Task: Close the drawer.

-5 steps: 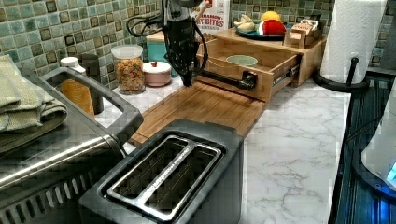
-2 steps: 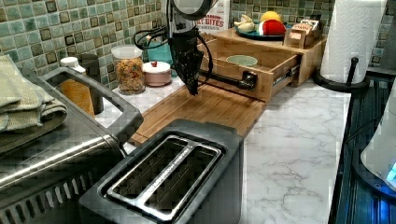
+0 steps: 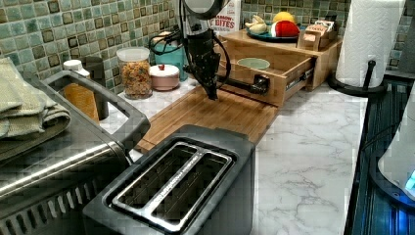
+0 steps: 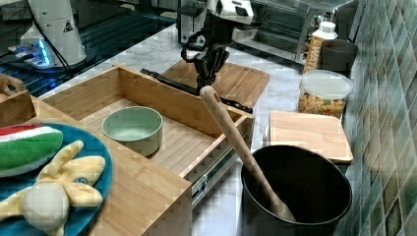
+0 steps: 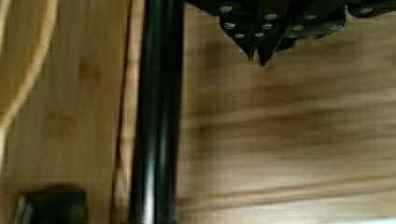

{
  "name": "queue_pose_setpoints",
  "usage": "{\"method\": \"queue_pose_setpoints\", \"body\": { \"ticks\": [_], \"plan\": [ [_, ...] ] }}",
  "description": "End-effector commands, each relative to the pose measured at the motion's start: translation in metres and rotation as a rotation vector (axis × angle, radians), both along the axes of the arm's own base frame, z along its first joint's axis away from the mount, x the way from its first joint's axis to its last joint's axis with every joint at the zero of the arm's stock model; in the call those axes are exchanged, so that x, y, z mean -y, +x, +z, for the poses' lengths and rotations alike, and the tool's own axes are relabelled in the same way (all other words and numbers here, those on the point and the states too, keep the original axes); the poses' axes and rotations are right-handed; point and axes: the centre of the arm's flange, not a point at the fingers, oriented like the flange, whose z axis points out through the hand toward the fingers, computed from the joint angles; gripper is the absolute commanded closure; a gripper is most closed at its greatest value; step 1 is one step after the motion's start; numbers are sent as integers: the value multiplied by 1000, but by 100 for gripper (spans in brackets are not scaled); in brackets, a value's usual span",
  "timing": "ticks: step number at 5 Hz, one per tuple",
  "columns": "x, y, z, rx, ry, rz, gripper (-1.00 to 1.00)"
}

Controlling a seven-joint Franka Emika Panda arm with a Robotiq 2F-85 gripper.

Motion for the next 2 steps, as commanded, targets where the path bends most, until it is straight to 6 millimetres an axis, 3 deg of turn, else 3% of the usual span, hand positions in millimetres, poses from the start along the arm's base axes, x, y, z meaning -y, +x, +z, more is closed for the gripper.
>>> {"method": "queue_pose_setpoints", "body": {
  "ticks": [1, 2],
  "plan": [
    [147, -14, 82, 126, -28, -25, 100],
    [206, -23, 94, 147, -29, 8, 100]
  ]
}}
